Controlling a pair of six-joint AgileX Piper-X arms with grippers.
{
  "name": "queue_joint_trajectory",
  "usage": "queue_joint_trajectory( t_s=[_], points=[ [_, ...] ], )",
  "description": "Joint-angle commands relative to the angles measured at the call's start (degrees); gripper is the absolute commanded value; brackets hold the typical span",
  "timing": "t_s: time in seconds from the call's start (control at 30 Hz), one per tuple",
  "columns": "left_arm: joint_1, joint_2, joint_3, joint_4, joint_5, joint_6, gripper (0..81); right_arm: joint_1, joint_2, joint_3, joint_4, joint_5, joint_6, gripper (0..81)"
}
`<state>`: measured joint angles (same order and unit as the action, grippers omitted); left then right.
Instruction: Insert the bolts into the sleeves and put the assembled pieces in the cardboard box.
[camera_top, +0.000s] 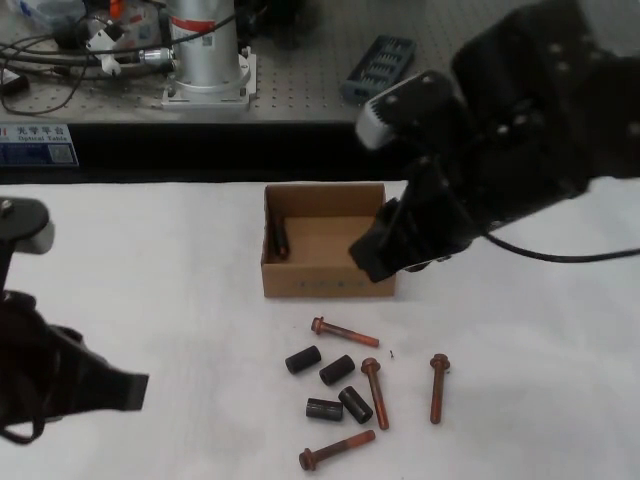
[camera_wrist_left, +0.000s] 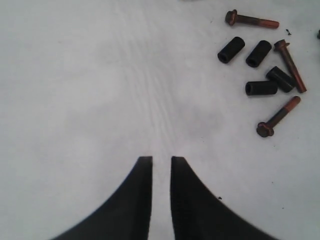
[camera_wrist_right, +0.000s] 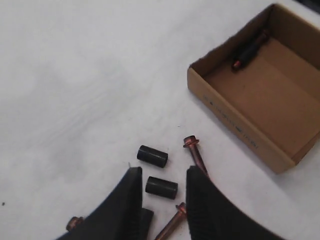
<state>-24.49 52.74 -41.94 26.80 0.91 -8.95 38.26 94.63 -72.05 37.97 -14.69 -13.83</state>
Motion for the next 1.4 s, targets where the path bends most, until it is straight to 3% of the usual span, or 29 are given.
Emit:
queue_joint_trajectory(
  t_s=[0.0, 0.27, 0.6, 1.13, 1.23, 1.37],
  points=[
    [0.2, -3.5, 2.2, 0.1, -0.9, -0.5, 10.3, -0.2, 0.7, -1.5, 0.9, 0.0, -1.9, 23.0],
    [0.2, -5.1, 5.2, 0.5, -0.4, -0.5, 10.3, -0.2, 11.9, -11.1, 6.4, 5.2, -7.3, 23.0],
    [0.2, -5.1, 7.4, 1.6, -0.3, -0.5, 10.3, 0.5, 24.3, -18.5, 10.9, 6.7, -9.4, 23.0],
    [0.2, -5.1, 7.4, 1.8, -0.3, 0.2, 10.3, 3.4, 28.9, -19.7, 9.3, 7.4, -10.5, 23.0],
    [0.2, -5.1, 7.4, 1.8, -0.3, 0.4, 10.3, 3.8, 29.2, -19.7, 9.8, 7.7, -10.5, 18.1],
    [0.2, -5.1, 7.4, 1.8, -0.3, 0.6, 10.3, 3.8, 29.2, -19.7, 11.4, 8.0, -10.2, 4.7]
  ],
)
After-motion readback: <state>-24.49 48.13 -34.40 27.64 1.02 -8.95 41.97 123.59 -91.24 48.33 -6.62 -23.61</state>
